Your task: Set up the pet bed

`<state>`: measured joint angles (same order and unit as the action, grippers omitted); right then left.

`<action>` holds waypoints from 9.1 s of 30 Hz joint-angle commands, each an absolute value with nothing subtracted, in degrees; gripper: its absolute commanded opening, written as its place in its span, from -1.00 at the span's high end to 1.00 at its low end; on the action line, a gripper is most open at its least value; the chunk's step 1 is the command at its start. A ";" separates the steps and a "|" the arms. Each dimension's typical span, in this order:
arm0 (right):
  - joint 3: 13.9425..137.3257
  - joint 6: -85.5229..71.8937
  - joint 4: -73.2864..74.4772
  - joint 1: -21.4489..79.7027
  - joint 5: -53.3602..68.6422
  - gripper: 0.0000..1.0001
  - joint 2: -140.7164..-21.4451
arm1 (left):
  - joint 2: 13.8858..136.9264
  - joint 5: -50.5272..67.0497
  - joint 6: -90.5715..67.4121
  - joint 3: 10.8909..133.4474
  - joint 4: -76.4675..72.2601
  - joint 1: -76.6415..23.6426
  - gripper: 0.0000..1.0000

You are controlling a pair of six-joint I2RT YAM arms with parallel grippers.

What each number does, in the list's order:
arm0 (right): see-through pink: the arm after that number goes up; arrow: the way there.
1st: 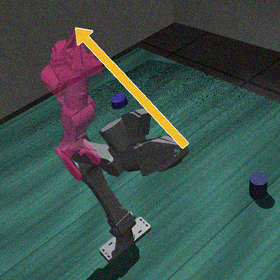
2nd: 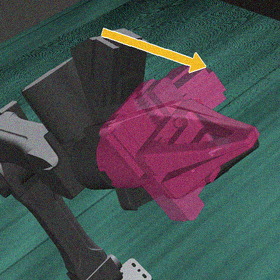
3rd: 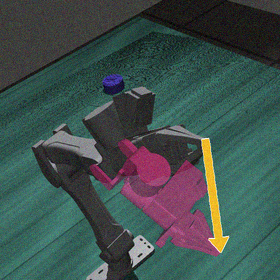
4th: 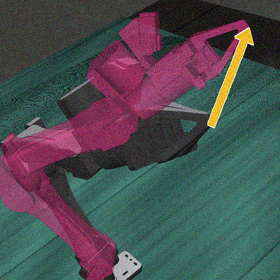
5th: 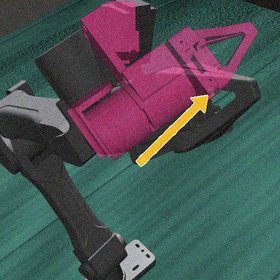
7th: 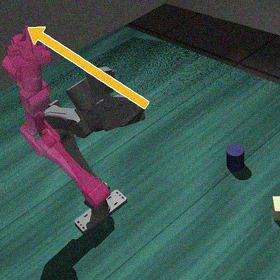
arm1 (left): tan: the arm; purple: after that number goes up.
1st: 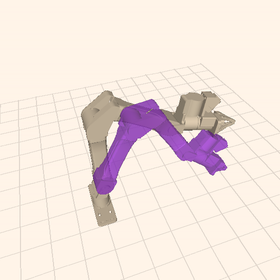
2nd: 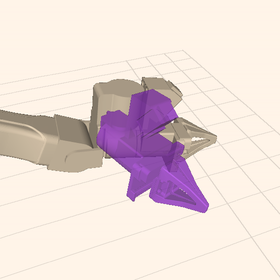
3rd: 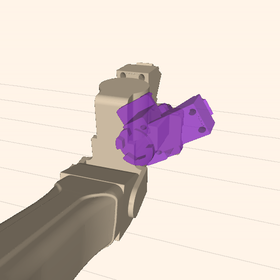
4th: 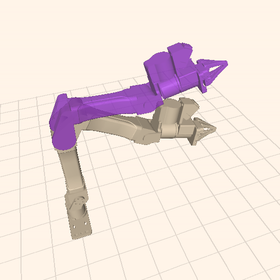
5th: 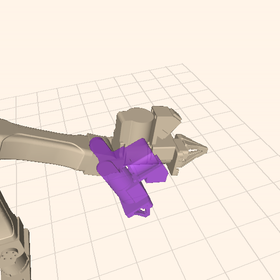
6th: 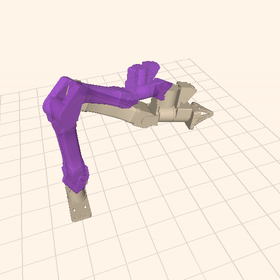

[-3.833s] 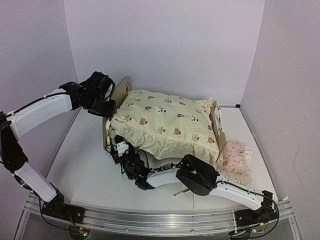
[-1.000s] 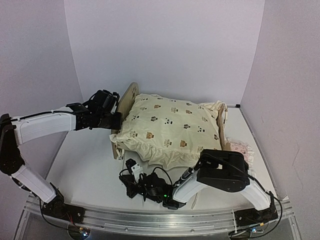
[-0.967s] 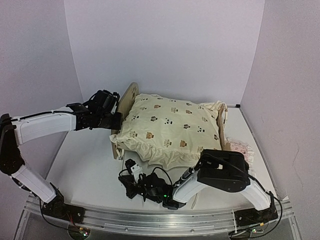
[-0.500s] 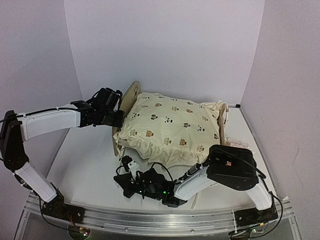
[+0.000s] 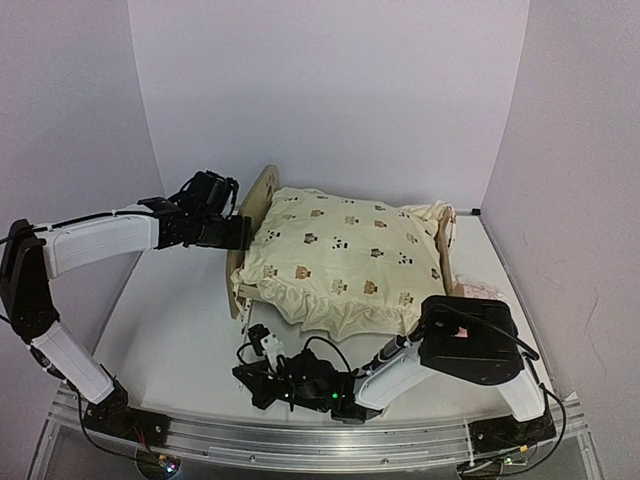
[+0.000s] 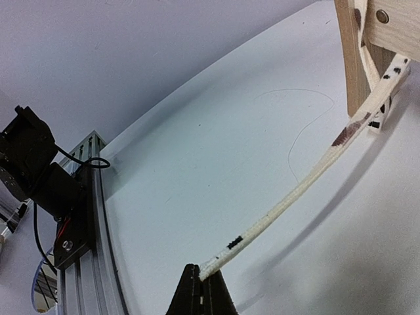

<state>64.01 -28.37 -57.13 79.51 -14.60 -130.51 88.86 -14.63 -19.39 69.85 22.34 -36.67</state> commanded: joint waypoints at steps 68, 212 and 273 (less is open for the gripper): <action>57.83 -20.98 -33.75 76.65 -18.54 0.10 -117.61 | 68.92 -12.34 -38.14 34.82 13.45 -47.72 -0.04; 85.55 -17.64 -19.35 72.37 -42.30 0.26 -137.84 | 55.20 -2.33 -36.44 30.19 20.17 -47.85 0.11; 64.31 -38.98 -8.44 75.34 -21.32 0.24 -120.23 | 58.16 -1.09 -35.81 30.54 18.02 -47.81 0.11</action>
